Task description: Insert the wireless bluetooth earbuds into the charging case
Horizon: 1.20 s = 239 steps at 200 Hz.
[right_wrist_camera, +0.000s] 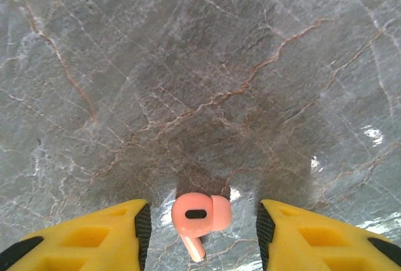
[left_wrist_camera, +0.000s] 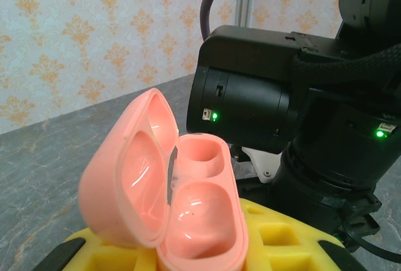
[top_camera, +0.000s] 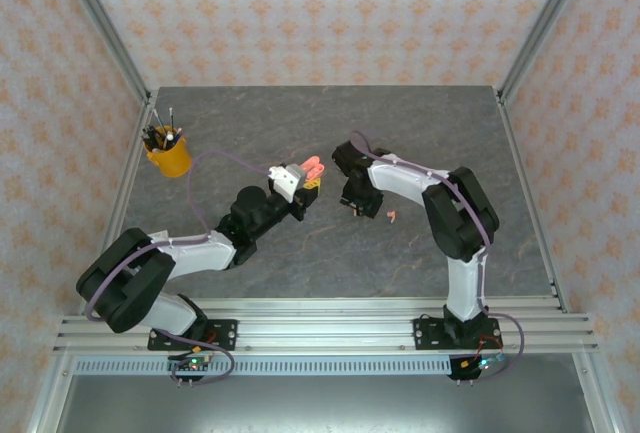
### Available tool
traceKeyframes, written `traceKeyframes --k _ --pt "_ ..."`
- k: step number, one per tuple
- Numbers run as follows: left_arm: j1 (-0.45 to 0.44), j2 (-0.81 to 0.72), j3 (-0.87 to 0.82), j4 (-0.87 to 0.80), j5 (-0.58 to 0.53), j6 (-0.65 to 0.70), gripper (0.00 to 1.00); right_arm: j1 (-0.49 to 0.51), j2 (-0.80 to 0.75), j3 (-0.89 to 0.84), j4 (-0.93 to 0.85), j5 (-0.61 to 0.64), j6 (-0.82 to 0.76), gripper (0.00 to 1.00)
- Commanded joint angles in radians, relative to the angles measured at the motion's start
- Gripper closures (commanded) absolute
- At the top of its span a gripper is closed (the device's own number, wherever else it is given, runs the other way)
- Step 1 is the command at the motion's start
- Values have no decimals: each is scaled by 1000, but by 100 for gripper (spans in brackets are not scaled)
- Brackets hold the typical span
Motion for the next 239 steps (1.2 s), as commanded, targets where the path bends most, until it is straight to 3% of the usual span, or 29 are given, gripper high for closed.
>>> traceKeyframes --k 1,82,170,239 --pt "-4 14 2 63 -14 16 100 4 14 23 -4 18 20 51" --pt "-5 14 -1 60 -15 16 100 4 31 20 12 8 24 56" --pt "-5 5 -1 44 -18 12 100 4 22 10 14 10 2 73" --pt "-5 -1 8 25 -16 8 100 4 -93 -84 107 36 -40 76"
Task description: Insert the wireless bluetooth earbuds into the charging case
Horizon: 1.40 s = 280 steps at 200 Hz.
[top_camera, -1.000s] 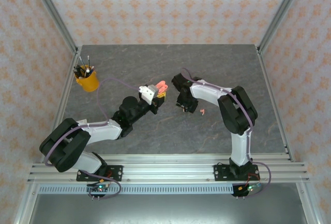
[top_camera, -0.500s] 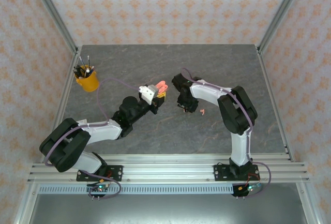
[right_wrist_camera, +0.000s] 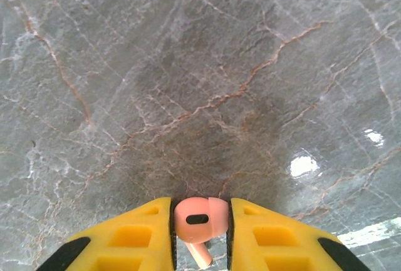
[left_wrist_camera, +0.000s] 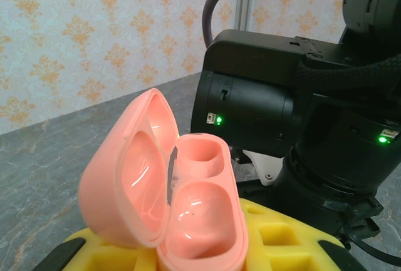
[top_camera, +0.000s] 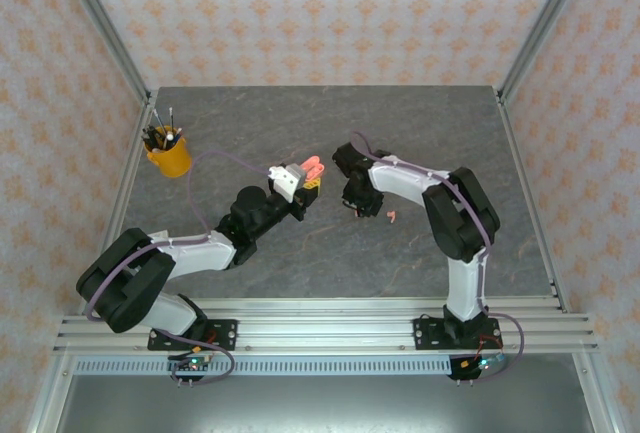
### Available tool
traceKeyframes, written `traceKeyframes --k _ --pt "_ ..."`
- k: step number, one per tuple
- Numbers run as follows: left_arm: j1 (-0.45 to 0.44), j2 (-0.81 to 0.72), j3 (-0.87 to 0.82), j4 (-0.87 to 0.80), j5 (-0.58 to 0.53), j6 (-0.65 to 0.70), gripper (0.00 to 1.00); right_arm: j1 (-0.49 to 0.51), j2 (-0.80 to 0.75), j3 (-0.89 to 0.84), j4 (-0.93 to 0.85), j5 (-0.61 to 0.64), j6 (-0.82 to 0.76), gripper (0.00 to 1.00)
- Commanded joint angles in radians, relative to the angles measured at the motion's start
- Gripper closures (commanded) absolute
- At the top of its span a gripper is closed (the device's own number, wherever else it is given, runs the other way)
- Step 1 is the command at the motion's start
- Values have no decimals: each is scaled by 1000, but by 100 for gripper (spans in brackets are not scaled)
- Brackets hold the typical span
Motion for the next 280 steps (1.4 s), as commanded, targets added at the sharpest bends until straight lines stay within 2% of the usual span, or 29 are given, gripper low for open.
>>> traceKeyframes --k 1,108,189,229,280 --pt "-5 -2 8 23 -16 9 100 4 -78 -52 69 34 -29 76" --pt "-4 -30 19 -19 -27 23 100 4 -324 -225 290 127 -152 76" --pt "-5 -30 52 -33 2 16 100 4 -638 -339 497 190 -333 75" --pt "-5 -2 103 -40 41 -1 100 4 -751 -333 602 127 -429 75" --pt "-11 30 166 -37 52 -27 100 5 -758 -328 779 -37 -455 75"
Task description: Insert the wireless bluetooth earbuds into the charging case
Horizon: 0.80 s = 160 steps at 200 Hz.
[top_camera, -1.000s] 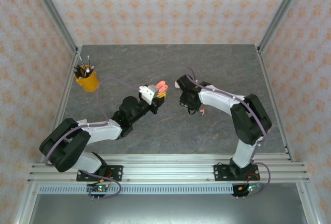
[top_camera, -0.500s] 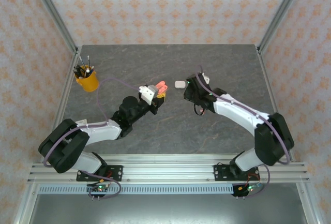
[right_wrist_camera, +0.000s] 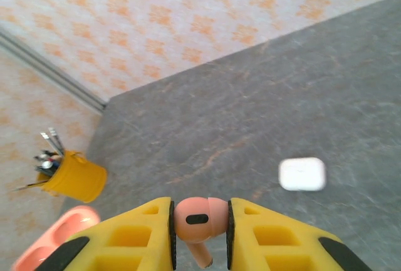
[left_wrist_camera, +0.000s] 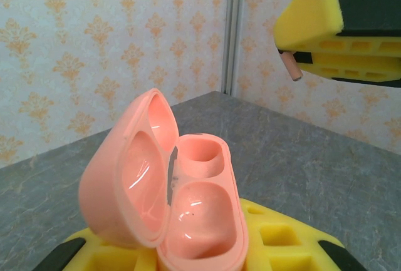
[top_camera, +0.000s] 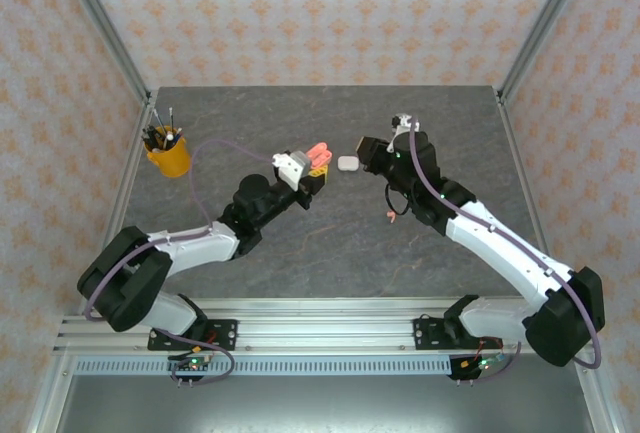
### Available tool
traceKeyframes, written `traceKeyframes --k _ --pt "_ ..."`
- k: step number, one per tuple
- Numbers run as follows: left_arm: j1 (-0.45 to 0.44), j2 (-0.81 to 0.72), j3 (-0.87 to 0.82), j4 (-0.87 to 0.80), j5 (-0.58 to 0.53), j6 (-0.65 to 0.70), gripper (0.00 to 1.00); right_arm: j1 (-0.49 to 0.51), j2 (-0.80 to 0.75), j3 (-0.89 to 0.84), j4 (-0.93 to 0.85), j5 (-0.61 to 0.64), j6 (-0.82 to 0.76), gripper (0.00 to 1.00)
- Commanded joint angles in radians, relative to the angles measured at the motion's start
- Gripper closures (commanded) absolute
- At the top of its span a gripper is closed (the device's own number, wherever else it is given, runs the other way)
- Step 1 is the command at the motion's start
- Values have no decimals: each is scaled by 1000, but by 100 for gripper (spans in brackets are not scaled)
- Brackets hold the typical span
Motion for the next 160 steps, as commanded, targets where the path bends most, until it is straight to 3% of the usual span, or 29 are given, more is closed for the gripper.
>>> traceKeyframes --k 1,76,160 --pt "-11 19 47 9 17 -19 100 4 -5 4 138 -94 -35 75" --pt "-34 70 133 14 -10 -25 100 5 -6 -36 319 -232 51 75" --pt "-35 105 198 -14 -6 -28 100 56 37 -34 339 -255 16 75"
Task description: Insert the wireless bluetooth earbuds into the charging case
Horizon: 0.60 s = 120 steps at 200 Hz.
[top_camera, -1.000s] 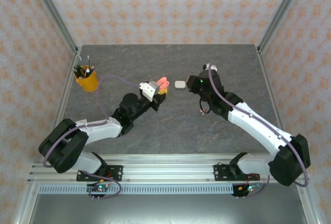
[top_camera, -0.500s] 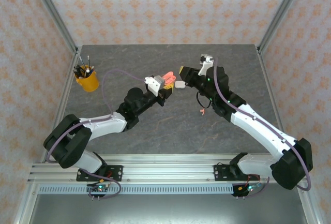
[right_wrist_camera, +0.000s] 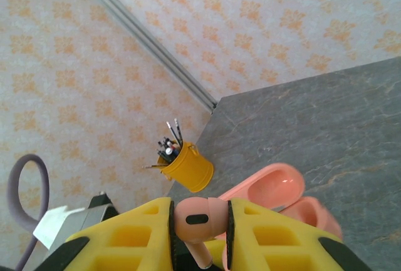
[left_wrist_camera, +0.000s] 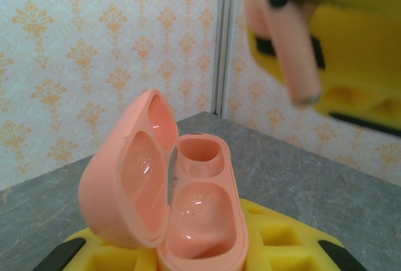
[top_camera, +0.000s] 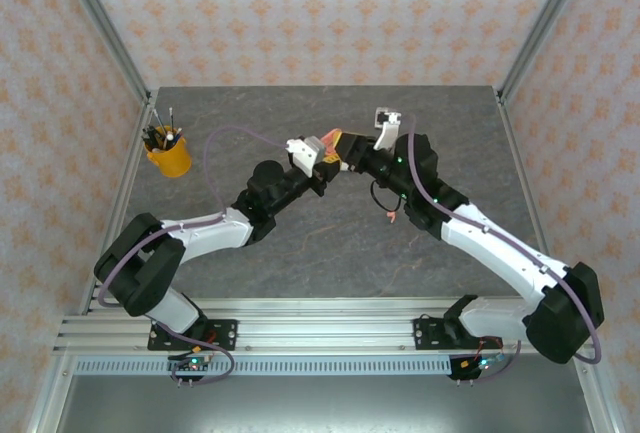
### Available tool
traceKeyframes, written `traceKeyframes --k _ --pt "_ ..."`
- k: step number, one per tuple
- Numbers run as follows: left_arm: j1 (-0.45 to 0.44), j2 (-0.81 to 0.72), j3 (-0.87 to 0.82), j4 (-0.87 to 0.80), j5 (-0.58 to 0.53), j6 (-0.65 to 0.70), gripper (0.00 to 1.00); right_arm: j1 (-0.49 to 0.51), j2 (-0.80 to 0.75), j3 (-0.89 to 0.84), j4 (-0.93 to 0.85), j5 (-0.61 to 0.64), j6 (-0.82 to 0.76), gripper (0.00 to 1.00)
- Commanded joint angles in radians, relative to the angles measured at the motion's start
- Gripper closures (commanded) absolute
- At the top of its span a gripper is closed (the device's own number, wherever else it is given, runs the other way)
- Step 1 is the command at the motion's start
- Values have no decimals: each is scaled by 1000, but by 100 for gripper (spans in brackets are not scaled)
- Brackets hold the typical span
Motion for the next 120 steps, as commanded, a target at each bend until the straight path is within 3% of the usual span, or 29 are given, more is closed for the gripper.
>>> traceKeyframes --k 1,120 --pt "-7 3 37 0 -5 -6 100 10 20 2 55 -17 -20 75" --pt "-7 -7 57 -17 6 -17 100 10 65 -4 77 -16 -46 76"
